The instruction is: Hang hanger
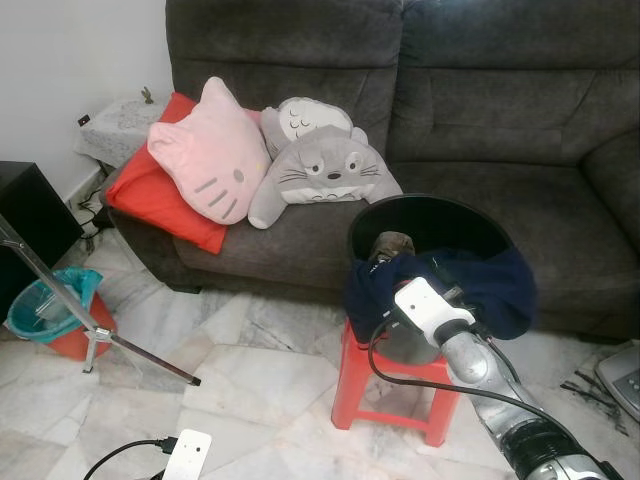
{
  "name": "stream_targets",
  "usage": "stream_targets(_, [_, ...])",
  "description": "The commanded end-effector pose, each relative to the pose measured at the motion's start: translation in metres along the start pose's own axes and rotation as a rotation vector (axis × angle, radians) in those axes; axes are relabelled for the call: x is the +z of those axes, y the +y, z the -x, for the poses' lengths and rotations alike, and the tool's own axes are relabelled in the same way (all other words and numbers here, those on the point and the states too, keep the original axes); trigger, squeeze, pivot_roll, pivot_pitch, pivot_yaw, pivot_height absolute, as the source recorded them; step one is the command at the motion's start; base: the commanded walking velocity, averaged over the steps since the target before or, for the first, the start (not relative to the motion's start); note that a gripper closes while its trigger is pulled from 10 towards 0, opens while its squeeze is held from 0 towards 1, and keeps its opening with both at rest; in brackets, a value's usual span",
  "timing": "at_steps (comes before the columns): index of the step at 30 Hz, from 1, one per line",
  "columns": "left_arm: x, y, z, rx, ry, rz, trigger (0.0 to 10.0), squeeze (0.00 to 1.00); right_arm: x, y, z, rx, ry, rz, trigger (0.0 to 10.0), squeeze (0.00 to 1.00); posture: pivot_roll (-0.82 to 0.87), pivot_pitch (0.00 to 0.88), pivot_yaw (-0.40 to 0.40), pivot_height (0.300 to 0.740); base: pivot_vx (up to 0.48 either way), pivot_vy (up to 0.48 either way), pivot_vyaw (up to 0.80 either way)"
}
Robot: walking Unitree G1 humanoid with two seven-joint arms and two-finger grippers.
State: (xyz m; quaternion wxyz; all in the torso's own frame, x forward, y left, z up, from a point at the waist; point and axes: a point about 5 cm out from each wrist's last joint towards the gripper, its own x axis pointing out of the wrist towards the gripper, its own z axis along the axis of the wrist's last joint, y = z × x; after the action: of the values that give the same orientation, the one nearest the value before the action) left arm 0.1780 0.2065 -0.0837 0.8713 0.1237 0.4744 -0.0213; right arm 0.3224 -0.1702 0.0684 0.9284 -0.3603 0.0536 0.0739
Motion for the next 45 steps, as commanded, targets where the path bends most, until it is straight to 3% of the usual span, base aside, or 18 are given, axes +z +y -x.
stream_targets(1, [-0.001,0.0,0.0,0.004,0.004,-0.019,10.0,0.0,-0.001,0.001,-0.001,0.006,0.007,-0.027,0.0,0.0,-0.03,0.0,0.059,0.74,0.0,0.0,0.0])
stream_targets(9, [-0.001,0.0,0.0,0.002,0.003,-0.021,10.0,0.0,-0.003,-0.002,-0.002,-0.015,0.032,-0.094,0.0,0.0,-0.04,0.0,0.06,0.74,0.0,0.0,0.0])
stream_targets(45, [-0.002,-0.001,0.0,-0.002,0.005,-0.031,10.0,0.0,0.007,-0.01,-0.007,-0.037,-0.005,-0.094,0.0,0.0,-0.03,0.0,0.06,0.74,0.0,0.0,0.0])
